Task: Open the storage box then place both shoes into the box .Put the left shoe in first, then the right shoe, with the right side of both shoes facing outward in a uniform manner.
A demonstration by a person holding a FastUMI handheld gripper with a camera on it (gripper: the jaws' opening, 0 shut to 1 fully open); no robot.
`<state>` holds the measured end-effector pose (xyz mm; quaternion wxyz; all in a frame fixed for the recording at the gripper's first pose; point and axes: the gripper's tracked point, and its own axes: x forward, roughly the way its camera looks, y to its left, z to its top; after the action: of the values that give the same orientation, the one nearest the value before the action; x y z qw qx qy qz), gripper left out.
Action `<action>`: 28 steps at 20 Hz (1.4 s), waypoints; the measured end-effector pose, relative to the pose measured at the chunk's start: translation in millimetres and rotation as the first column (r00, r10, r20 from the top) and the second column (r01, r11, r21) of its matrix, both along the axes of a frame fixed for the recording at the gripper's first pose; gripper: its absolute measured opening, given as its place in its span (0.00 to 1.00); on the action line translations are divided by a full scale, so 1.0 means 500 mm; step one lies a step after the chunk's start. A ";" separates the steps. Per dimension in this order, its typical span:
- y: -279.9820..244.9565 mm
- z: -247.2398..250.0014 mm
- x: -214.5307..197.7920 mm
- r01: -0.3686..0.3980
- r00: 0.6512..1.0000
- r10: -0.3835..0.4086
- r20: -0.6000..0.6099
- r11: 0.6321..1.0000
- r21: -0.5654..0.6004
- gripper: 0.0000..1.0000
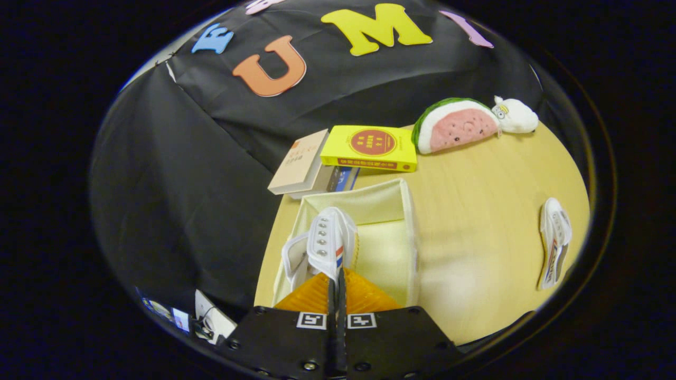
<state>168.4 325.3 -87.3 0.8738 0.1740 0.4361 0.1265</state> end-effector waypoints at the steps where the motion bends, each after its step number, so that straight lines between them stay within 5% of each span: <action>1: 0.006 -0.011 0.010 0.032 0.999 -0.032 0.004 0.999 -0.004 0.00; 4: 0.024 -0.038 0.037 0.147 0.989 -0.147 0.010 0.989 -0.004 0.00; 7: 0.070 -0.057 0.046 0.177 0.984 -0.176 0.031 0.984 -0.025 0.00; 14: 0.132 -0.177 0.009 -0.026 0.997 0.010 -0.077 0.976 -0.215 0.00; 16: 0.134 -0.153 0.018 -0.051 0.999 0.049 -0.014 0.974 -0.222 0.03; 17: 0.136 -0.147 0.012 -0.074 0.997 0.075 0.000 0.973 -0.221 0.12; 18: 0.132 -0.145 0.005 -0.089 0.996 0.091 -0.001 0.970 -0.225 0.32; 19: 0.119 -0.141 -0.004 -0.098 0.995 0.099 -0.006 0.968 -0.232 0.35; 24: 0.038 -0.080 -0.057 -0.111 0.990 0.126 0.061 0.971 -0.211 0.95; 28: -0.061 -0.010 -0.102 -0.062 0.988 0.100 0.122 0.957 -0.284 0.96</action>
<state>117.5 294.8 -92.4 0.9111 0.0220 0.3964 0.1109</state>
